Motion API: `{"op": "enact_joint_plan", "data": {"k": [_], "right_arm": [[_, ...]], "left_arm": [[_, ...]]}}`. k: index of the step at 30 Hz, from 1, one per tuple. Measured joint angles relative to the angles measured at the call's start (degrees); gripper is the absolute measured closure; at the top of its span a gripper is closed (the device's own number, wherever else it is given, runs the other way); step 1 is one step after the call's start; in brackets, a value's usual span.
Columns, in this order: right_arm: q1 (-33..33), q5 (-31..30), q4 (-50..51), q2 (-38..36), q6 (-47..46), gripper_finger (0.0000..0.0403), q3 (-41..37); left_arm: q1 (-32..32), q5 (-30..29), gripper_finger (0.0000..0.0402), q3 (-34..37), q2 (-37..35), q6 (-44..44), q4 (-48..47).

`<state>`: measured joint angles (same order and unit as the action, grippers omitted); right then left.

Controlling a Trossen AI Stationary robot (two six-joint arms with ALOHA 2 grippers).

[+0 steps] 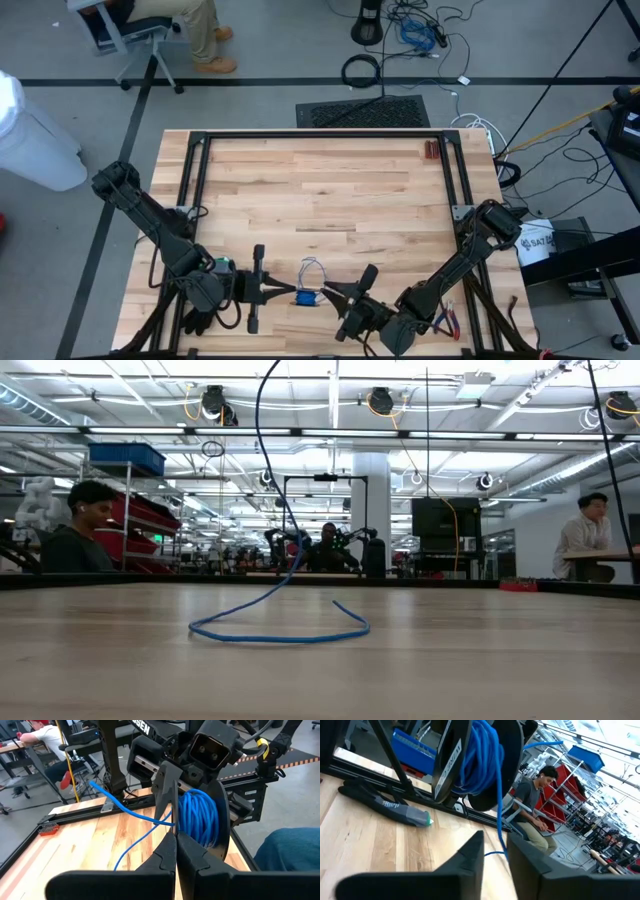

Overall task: Coil cords
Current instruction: Uncoil the blue wire from the spool

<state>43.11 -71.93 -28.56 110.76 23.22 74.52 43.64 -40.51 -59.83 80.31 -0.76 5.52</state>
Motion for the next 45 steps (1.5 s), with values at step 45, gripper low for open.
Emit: {"op": "enact_joint_plan", "data": {"k": [45], "right_arm": [[-3.83, 19.83, -10.75, 0.0, -12.3, 0.0403, 0.0]], "left_arm": [[-1.7, -18.53, 0.04, -0.02, 3.24, -1.55, 1.89]]}}
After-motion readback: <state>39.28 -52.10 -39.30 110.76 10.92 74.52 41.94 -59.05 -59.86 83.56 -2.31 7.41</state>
